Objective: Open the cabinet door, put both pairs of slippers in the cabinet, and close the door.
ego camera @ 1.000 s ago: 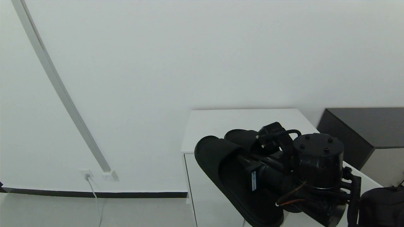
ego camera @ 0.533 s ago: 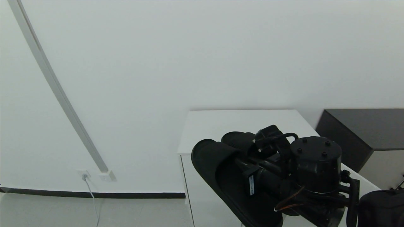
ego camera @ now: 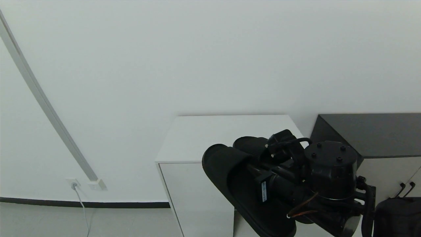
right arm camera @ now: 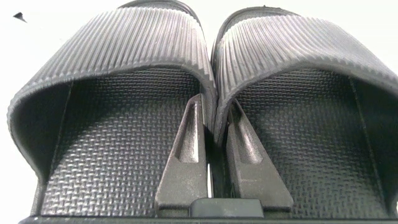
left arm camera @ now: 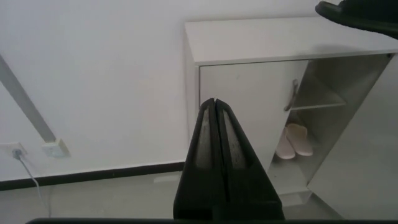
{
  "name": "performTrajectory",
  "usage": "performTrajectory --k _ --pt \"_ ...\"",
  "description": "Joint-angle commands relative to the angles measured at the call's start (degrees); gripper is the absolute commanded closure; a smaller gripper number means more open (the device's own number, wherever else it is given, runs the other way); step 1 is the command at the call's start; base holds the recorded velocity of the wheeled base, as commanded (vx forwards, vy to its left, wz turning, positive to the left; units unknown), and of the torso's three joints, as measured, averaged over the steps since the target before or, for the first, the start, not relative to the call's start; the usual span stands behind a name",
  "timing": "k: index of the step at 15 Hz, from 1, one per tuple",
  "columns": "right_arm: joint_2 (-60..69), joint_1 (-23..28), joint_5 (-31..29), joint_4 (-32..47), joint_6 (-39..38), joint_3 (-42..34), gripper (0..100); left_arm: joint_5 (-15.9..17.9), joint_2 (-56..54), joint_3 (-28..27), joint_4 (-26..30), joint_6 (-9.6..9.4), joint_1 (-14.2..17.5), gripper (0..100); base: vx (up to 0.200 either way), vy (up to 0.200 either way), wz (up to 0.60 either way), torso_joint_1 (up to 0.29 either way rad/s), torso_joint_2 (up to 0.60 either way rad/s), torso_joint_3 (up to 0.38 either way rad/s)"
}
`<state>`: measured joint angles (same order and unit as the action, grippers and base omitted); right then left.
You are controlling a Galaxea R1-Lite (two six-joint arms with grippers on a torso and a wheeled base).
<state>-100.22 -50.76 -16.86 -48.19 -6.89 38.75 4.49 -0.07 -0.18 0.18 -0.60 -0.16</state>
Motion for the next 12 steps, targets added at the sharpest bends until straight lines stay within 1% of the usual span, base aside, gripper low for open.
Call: performTrajectory --k 1,7,12 --pt "-0.15 0.05 -0.02 0.03 0.03 -0.08 100 0.00 0.07 0.01 -0.01 -0.02 -0.02 100 0.000 -0.200 0.00 -0.007 0.00 0.002" --pt "-0.42 0.05 -0.28 0.03 0.03 -0.08 100 0.00 0.07 0.01 -0.01 -0.02 -0.02 100 0.000 -0.200 0.00 0.002 0.00 0.002" --pt "-0.42 0.05 -0.28 0.03 0.03 -0.17 100 0.00 0.07 0.01 -0.01 0.07 -0.02 100 0.000 0.000 0.00 0.000 0.00 0.000"
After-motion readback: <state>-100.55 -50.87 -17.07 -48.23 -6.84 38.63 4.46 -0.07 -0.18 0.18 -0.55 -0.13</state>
